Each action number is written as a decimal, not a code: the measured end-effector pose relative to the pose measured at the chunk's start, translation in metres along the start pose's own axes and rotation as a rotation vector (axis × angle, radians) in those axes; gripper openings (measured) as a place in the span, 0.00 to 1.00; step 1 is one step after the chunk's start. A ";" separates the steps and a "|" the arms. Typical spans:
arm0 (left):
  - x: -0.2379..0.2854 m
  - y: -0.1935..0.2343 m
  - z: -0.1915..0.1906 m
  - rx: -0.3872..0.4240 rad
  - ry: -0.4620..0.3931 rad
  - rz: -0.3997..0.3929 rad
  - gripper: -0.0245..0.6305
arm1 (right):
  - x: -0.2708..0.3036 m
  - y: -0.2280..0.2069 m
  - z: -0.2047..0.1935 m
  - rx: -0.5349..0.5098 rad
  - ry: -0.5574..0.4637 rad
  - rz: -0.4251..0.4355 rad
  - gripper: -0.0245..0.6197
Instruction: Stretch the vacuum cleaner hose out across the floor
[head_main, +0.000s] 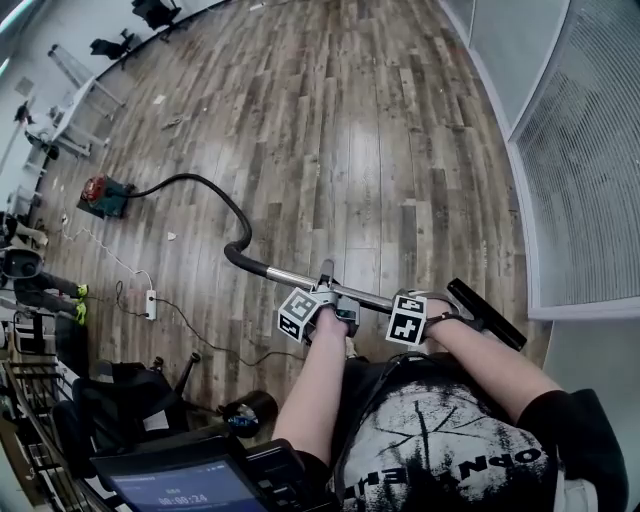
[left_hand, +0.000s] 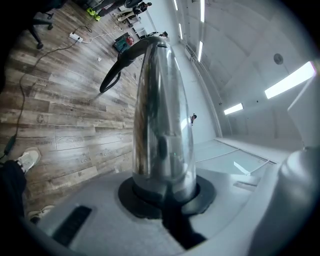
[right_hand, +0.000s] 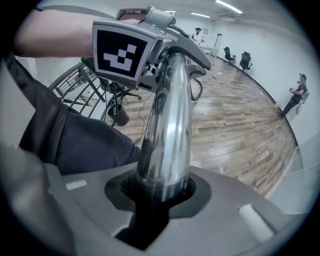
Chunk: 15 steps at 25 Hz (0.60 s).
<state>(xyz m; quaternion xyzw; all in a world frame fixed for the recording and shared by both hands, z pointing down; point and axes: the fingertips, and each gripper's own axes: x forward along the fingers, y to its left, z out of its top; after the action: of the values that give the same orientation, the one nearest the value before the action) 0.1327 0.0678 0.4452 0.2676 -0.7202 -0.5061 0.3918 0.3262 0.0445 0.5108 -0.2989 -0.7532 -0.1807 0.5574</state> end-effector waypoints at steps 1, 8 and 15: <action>0.001 -0.004 -0.014 -0.003 0.000 0.003 0.10 | -0.005 0.000 -0.013 -0.001 0.001 0.001 0.22; 0.005 -0.008 -0.051 -0.011 0.046 0.048 0.10 | -0.019 0.008 -0.046 0.038 0.007 0.041 0.22; 0.004 0.014 -0.098 -0.046 0.104 0.065 0.10 | -0.012 0.026 -0.089 0.079 0.046 0.049 0.22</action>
<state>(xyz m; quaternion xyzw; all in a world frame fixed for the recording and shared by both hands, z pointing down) 0.2126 0.0184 0.4772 0.2610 -0.6955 -0.4948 0.4509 0.4105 0.0078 0.5256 -0.2909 -0.7390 -0.1441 0.5903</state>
